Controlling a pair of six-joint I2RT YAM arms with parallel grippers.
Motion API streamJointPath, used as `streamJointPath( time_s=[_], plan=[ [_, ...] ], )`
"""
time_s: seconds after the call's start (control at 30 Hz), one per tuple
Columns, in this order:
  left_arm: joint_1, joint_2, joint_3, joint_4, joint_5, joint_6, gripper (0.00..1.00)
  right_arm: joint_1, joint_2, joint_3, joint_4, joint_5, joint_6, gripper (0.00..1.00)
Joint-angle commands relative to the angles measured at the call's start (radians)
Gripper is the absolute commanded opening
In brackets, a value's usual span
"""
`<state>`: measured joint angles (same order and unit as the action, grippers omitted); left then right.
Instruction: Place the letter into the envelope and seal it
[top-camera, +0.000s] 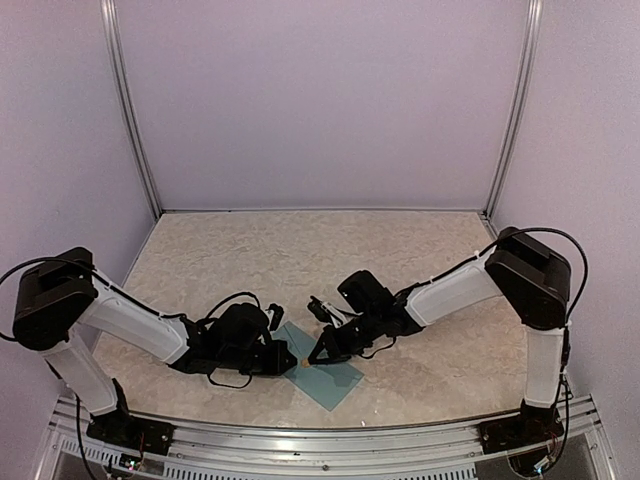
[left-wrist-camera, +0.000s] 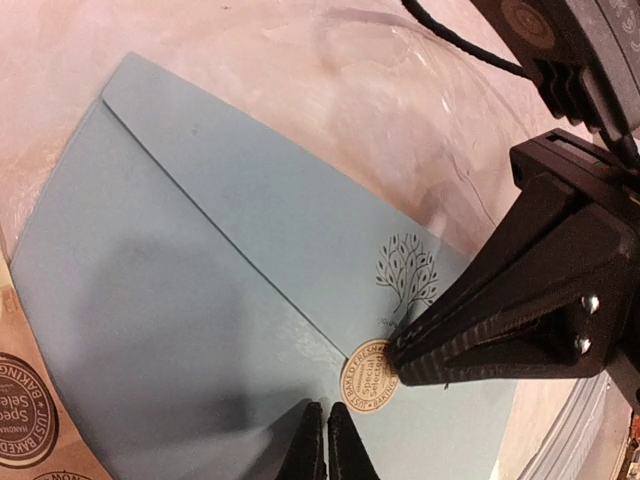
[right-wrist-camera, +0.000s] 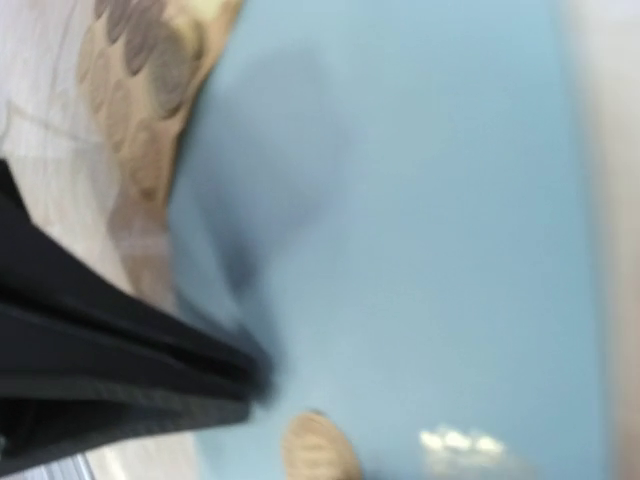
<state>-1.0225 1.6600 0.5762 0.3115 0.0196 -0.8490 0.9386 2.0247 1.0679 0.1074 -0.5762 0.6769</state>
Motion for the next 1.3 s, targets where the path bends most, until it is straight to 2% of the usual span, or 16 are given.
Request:
streamJointPath(
  time_s=[0.0,0.33,0.5,0.63,0.7,0.77,0.83,0.93,1.0,1.07,1.27],
  plan=[
    [-0.004,0.041,-0.038,-0.114,-0.017,0.001,0.03,-0.031,-0.007,-0.057,-0.048,0.090,0.036,0.00],
    [-0.004,0.019,-0.042,-0.112,-0.046,0.006,0.03,-0.039,-0.022,-0.069,-0.051,0.113,0.042,0.00],
    [-0.004,-0.044,-0.003,-0.135,-0.070,0.026,0.04,-0.040,-0.094,-0.084,-0.055,0.133,0.031,0.00],
    [-0.004,-0.145,0.058,-0.212,-0.123,0.069,0.10,-0.040,-0.197,-0.102,-0.072,0.179,0.007,0.00],
    [-0.001,-0.207,0.087,-0.253,-0.161,0.092,0.18,-0.040,-0.251,-0.105,-0.093,0.209,-0.015,0.09],
    [0.009,-0.261,0.111,-0.286,-0.194,0.113,0.34,-0.040,-0.317,-0.107,-0.101,0.242,-0.042,0.31],
    [0.033,-0.319,0.130,-0.302,-0.216,0.142,0.55,-0.040,-0.363,-0.108,-0.128,0.286,-0.068,0.53],
    [0.101,-0.380,0.145,-0.279,-0.210,0.178,0.79,-0.047,-0.436,-0.106,-0.146,0.359,-0.112,0.80],
    [0.162,-0.395,0.152,-0.253,-0.183,0.200,0.85,-0.062,-0.461,-0.102,-0.152,0.400,-0.140,0.88],
    [0.225,-0.397,0.156,-0.217,-0.145,0.231,0.87,-0.093,-0.468,-0.101,-0.151,0.431,-0.171,0.92],
    [0.461,-0.327,0.162,-0.129,-0.082,0.346,0.88,-0.230,-0.456,-0.153,-0.060,0.459,-0.244,0.95]
  ],
)
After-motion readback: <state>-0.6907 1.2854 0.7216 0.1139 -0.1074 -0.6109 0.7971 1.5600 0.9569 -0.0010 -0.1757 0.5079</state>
